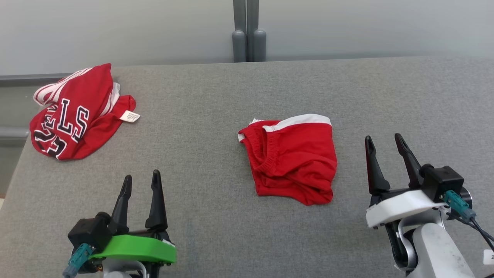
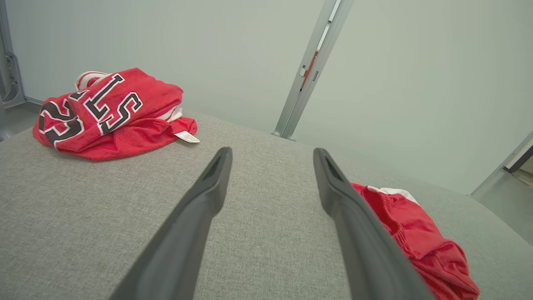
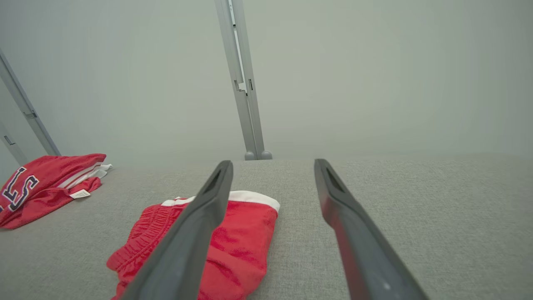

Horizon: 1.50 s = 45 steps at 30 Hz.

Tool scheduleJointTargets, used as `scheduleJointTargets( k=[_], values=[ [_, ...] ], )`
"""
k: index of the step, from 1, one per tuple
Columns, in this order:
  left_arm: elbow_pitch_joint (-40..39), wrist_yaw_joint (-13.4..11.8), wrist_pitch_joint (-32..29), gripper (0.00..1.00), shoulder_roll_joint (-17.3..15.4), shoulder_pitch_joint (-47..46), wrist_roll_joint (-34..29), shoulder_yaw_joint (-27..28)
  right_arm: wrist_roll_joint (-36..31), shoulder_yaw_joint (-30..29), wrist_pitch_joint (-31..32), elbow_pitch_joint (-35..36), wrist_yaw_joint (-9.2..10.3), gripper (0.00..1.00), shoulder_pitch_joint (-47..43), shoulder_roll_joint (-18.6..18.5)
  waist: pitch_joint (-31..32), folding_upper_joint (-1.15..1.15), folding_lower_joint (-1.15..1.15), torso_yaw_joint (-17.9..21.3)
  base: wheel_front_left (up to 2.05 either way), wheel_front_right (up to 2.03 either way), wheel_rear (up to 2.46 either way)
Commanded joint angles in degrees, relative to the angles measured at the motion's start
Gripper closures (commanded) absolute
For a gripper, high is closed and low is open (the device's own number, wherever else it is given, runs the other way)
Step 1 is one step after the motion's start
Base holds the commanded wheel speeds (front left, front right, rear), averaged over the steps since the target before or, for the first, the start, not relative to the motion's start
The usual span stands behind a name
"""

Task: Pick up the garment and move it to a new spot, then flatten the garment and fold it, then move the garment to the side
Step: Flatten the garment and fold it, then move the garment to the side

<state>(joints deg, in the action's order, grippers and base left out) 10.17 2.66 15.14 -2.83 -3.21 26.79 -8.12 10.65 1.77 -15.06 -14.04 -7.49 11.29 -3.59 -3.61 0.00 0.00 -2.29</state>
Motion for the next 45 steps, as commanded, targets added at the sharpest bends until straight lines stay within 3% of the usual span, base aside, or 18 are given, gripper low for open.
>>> scheduleJointTargets(
  k=[1, 8, 26, 32, 39, 45],
  values=[
    [0.17, 0.05, 0.00, 0.00, -0.12, 1.25, -0.84, 0.40, -0.75, -0.48, -0.15, 1.43, 0.00, 0.00, -1.71, 0.25, 1.07, 0.00, 0.00, 1.22, 0.00, 0.00, 0.00],
    [1.44, 0.42, 0.00, 0.00, -0.12, 2.34, -1.82, 0.77, 0.51, -1.13, -0.16, 3.68, 0.00, 0.00, -6.25, 0.69, 2.03, 0.00, 0.00, 2.24, 0.00, 0.00, 0.00],
    [1.66, 0.39, 0.00, 0.00, -0.12, 1.96, -2.61, 0.16, -1.38, -3.81, 0.06, 0.51, 0.00, 0.00, -4.76, 0.68, 1.70, 0.00, 0.00, 0.08, 0.00, 0.00, 0.00],
    [1.23, 0.04, 0.00, 0.00, -0.12, 1.17, -1.95, -0.62, -1.81, -6.02, 7.16, -2.15, 0.00, 0.00, 0.12, 0.14, 0.06, 0.00, 0.00, -2.65, 0.00, 0.00, 0.00],
    [1.17, -0.30, -0.01, 0.00, -0.12, 0.19, -0.82, -1.74, 3.81, -4.88, 18.60, -6.88, 0.00, 0.00, 6.57, -3.21, -2.18, 0.00, 0.00, -6.73, 0.00, 0.00, 0.00],
    [1.08, -0.53, -0.01, 0.00, -0.12, -0.39, -0.01, -2.55, 6.80, -4.34, 24.07, -13.96, 0.00, 0.00, 10.35, -4.63, -3.98, 0.00, 0.00, -9.99, 0.00, 0.00, 0.00]
  ],
)
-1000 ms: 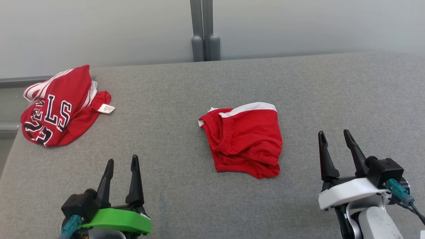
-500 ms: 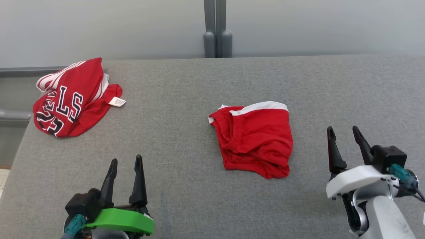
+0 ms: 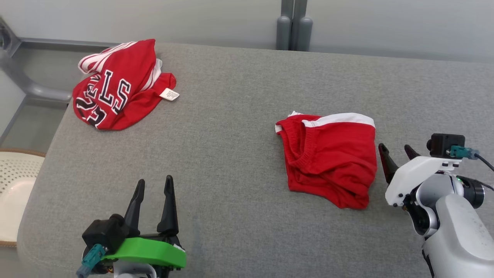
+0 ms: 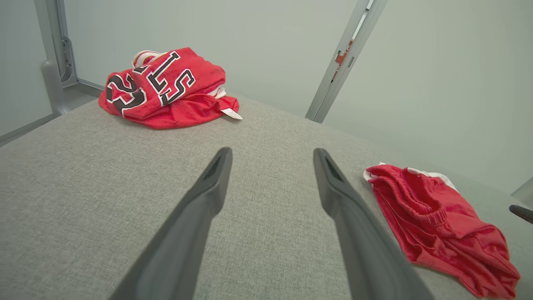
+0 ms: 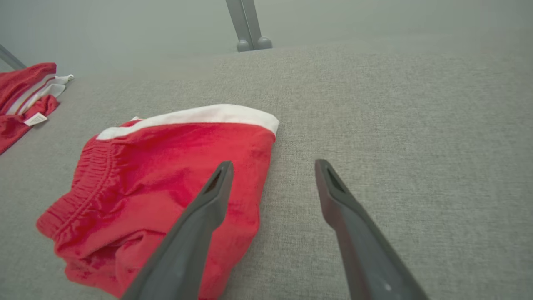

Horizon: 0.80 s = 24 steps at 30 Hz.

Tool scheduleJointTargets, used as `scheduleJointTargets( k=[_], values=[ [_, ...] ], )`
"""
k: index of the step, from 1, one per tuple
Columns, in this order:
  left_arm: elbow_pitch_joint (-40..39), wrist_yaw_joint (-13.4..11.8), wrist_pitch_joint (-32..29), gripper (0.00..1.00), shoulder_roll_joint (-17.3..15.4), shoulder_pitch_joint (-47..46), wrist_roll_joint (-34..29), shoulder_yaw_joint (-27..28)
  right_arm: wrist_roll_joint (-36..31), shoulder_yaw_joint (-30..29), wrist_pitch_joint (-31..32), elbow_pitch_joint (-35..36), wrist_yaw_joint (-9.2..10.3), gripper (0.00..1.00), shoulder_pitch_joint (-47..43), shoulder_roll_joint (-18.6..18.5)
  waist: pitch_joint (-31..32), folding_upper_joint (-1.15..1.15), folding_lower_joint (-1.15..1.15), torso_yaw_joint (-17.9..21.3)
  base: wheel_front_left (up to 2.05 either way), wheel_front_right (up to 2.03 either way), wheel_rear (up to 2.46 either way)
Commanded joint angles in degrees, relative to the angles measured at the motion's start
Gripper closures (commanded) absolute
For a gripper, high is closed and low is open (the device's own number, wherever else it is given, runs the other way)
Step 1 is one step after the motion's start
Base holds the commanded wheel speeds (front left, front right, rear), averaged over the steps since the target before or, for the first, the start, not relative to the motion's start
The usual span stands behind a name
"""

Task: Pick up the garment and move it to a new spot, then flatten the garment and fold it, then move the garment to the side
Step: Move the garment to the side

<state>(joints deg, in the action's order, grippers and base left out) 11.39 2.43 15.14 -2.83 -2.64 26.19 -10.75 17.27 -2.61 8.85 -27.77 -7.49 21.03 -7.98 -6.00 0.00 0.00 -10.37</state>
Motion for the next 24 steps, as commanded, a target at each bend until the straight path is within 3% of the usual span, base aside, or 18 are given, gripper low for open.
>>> scheduleJointTargets(
  k=[1, 11, 12, 13, 15, 17, 24],
  values=[
    [-0.16, -0.33, 0.00, 0.00, -0.12, -1.04, 0.66, -0.09, 0.21, 0.09, 0.73, -1.64, 0.00, 0.00, 1.11, -0.48, -1.86, 0.00, 0.00, -2.45, 0.00, 0.00, 0.00],
    [-0.53, -0.37, 0.00, 0.00, -0.12, -1.27, 0.73, 0.00, 3.12, 0.31, 2.99, -12.61, 0.00, 0.00, 5.23, -0.04, -3.17, 0.00, 0.00, -4.58, 0.00, 0.00, 0.00],
    [-0.58, -0.38, -0.01, 0.00, -0.12, -1.28, 0.71, 0.07, 3.37, 0.48, 3.12, -13.29, 0.00, 0.21, 5.55, -0.02, -3.26, 0.00, 0.00, -4.53, 0.00, 0.00, 0.00],
    [-0.61, -0.42, 0.00, 0.00, -0.12, -1.29, 0.61, 0.12, 3.74, 0.70, 3.10, -14.14, 0.00, 0.50, 5.94, 0.00, -3.38, 0.00, 0.00, -4.43, 0.00, 0.00, 0.00],
    [-0.62, -0.43, 0.00, 0.00, -0.12, -1.41, 0.25, 0.12, 4.08, 1.17, 2.62, -15.30, 0.00, 0.71, 6.74, -0.15, -3.65, 0.00, 0.00, -4.18, 0.00, 0.00, 0.00],
    [-0.71, -0.46, 0.00, 0.00, -0.12, -1.62, -0.03, 0.08, 4.57, 1.77, 2.05, -16.28, 0.00, 1.00, 7.62, -0.57, -3.92, 0.00, 0.00, -3.80, 0.00, 0.00, 0.00],
    [-1.02, -0.02, 0.00, 0.00, -0.12, -2.16, -1.33, 0.52, 4.98, 5.24, -1.39, -16.55, 0.06, 1.00, 9.93, -2.96, -4.75, 0.00, 0.00, -0.39, 0.00, 0.00, 0.00]
  ],
)
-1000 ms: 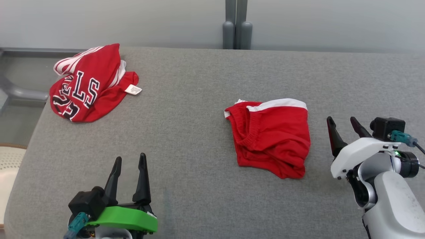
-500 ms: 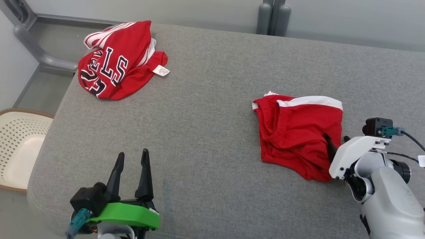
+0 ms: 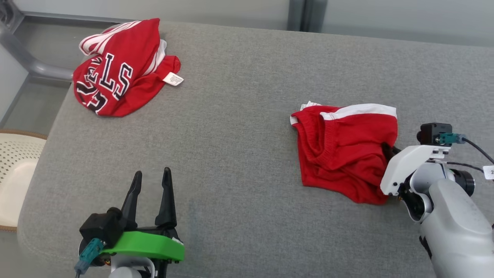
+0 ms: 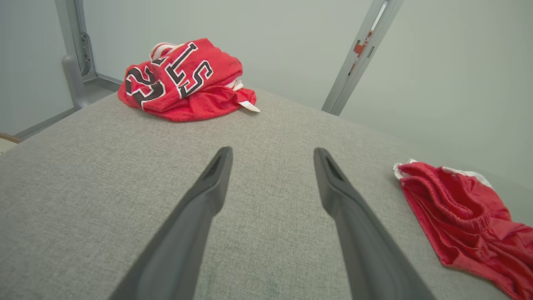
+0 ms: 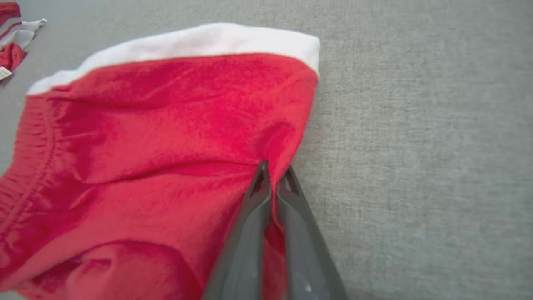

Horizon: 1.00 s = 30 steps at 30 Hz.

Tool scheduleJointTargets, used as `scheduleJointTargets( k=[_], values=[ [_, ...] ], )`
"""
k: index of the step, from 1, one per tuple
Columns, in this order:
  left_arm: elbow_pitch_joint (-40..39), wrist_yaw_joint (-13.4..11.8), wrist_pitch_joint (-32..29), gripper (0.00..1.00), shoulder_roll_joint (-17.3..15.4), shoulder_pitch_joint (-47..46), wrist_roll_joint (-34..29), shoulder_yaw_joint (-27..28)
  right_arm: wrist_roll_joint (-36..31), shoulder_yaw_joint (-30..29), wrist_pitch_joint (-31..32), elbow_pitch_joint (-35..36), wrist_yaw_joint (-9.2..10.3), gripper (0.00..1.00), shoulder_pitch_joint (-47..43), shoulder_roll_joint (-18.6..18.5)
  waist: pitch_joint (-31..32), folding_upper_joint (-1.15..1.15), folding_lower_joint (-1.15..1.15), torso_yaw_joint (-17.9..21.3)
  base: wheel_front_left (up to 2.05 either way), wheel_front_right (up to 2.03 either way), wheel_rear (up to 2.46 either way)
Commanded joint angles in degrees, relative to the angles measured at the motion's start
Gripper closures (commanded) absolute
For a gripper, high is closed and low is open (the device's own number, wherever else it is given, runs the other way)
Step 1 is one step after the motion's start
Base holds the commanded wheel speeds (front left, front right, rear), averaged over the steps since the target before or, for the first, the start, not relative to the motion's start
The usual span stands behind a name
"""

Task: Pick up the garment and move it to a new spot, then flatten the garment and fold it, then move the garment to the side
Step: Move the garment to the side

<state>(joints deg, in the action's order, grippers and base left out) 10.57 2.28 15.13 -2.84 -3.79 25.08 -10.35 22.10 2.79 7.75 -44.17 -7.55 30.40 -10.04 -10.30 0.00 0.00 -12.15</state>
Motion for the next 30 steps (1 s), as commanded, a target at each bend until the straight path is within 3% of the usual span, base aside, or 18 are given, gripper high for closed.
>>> scheduleJointTargets(
  k=[1, 13, 20, 25, 30],
  values=[
    [-0.29, 0.26, 0.01, 0.00, -0.10, -1.13, -0.48, -0.02, 0.19, 0.20, -0.96, -0.06, 0.12, 1.00, 0.82, -1.39, -0.64, 0.00, 0.00, 2.21, 0.00, 0.00, 0.00],
    [-0.50, 1.78, 0.01, 0.00, -0.13, -4.66, -3.64, -2.26, -0.61, 0.96, -6.71, -1.07, 0.11, 1.00, 4.44, -4.50, -5.23, 0.00, 0.00, 17.40, 0.00, 0.00, 0.00],
    [0.50, 2.78, 0.01, 0.00, -0.35, -7.75, -6.54, -2.71, -0.01, -0.02, -9.81, -2.85, 0.11, 1.00, 6.49, -3.74, -8.54, 0.00, 0.00, 25.48, 0.00, 0.00, 0.00],
    [1.38, 3.25, 0.01, 0.00, -0.62, -8.95, -7.53, -2.71, 0.27, -0.27, -11.87, -4.53, 0.11, 1.00, 7.61, -3.08, -9.16, 0.00, 0.00, 28.09, 0.00, 0.00, 0.00],
    [1.64, 3.64, 0.01, 0.00, -0.74, -9.37, -8.06, -2.65, 0.57, 0.14, -13.64, -5.93, 0.11, 1.00, 9.13, -2.88, -9.53, 0.00, 0.00, 28.24, 0.00, 0.00, 0.00]
  ],
)
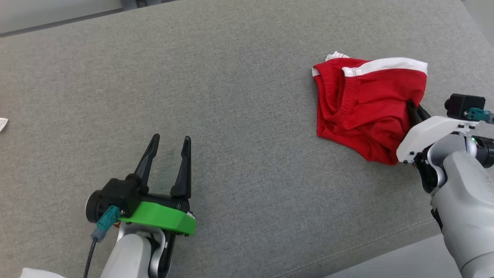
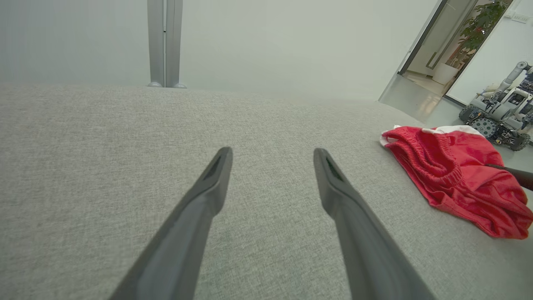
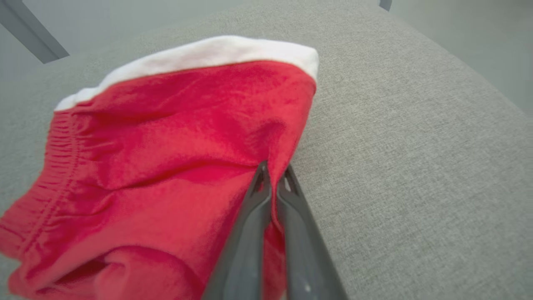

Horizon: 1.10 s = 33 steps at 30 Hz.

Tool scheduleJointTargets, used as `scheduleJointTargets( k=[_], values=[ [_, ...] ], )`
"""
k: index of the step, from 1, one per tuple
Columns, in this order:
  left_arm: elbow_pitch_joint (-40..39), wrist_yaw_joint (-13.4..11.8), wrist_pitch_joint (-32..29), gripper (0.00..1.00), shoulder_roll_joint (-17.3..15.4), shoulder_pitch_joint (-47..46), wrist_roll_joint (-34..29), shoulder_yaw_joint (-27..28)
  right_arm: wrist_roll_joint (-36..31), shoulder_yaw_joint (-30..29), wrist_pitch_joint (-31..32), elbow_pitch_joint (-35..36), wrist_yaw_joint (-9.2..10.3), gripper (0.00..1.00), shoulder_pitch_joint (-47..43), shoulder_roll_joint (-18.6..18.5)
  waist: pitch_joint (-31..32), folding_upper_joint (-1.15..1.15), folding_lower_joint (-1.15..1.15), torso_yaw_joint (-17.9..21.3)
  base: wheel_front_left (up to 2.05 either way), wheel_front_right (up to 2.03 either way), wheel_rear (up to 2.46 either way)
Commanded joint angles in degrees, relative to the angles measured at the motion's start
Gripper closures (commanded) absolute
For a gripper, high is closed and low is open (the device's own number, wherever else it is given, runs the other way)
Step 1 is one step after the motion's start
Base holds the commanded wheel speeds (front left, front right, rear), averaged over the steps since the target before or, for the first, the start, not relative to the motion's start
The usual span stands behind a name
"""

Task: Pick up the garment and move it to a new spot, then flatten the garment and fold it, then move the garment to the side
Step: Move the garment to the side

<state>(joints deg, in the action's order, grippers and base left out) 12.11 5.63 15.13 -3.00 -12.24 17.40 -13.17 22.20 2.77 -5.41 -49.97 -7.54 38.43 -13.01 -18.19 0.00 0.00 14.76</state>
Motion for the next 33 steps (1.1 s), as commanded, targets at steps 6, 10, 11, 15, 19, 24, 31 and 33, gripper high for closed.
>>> scheduleJointTargets(
  k=[6, 10, 11, 15, 19, 24, 31, 33],
  values=[
    [-0.56, 0.19, 0.01, 0.00, -0.75, -1.84, -0.89, 0.89, -1.46, 1.24, -1.92, -2.22, 0.09, 1.00, 5.47, -0.88, -3.54, 0.00, 0.00, -0.95, 0.00, 0.00, 0.00],
    [-1.36, 0.11, 0.01, 0.00, -0.93, -2.90, -1.31, 1.24, -4.00, 1.21, -2.85, -5.03, 0.09, 1.00, 10.32, -2.39, -5.48, 0.00, 0.00, -3.25, 0.00, 0.00, 0.00],
    [-1.55, 0.09, 0.01, 0.00, -0.93, -3.15, -1.37, 1.23, -4.55, 0.92, -3.05, -5.80, 0.09, 1.00, 11.40, -2.93, -5.92, 0.00, 0.00, -3.83, 0.00, 0.00, 0.00],
    [-2.96, 0.00, 0.01, 0.00, -1.05, -4.46, -2.00, 1.46, -7.80, -1.44, -4.65, -10.09, 0.10, 1.00, 17.37, -6.02, -8.47, 0.00, 0.00, -6.29, 0.00, 0.00, 0.00],
    [-4.27, 0.08, 0.00, 0.00, -1.20, -5.14, -2.19, 1.13, -11.13, -4.77, -5.39, -14.65, 0.10, 1.00, 21.99, -9.26, -10.43, 0.00, 0.00, -8.44, 0.00, 0.00, 0.00],
    [-6.08, 0.13, -0.01, 0.00, -1.36, -5.59, -2.67, 0.41, -14.84, -10.52, -6.37, -19.47, 0.10, 1.00, 25.97, -14.67, -12.71, 0.00, 0.00, -10.51, 0.00, 0.00, 0.00],
    [-7.43, -0.27, -0.21, 0.00, -1.42, -4.39, -2.99, -0.79, -21.61, -17.70, -7.49, -22.04, 0.10, 1.00, 26.49, -19.68, -14.25, 0.00, 0.00, -12.44, 0.00, 0.00, 0.00],
    [-7.49, -0.39, -0.18, 0.00, -1.64, -3.93, -3.03, -0.90, -23.33, -19.00, -8.19, -21.56, 0.10, 0.55, 26.65, -19.58, -14.37, 0.00, 0.00, -12.58, 0.00, 0.00, 0.00]
  ],
)
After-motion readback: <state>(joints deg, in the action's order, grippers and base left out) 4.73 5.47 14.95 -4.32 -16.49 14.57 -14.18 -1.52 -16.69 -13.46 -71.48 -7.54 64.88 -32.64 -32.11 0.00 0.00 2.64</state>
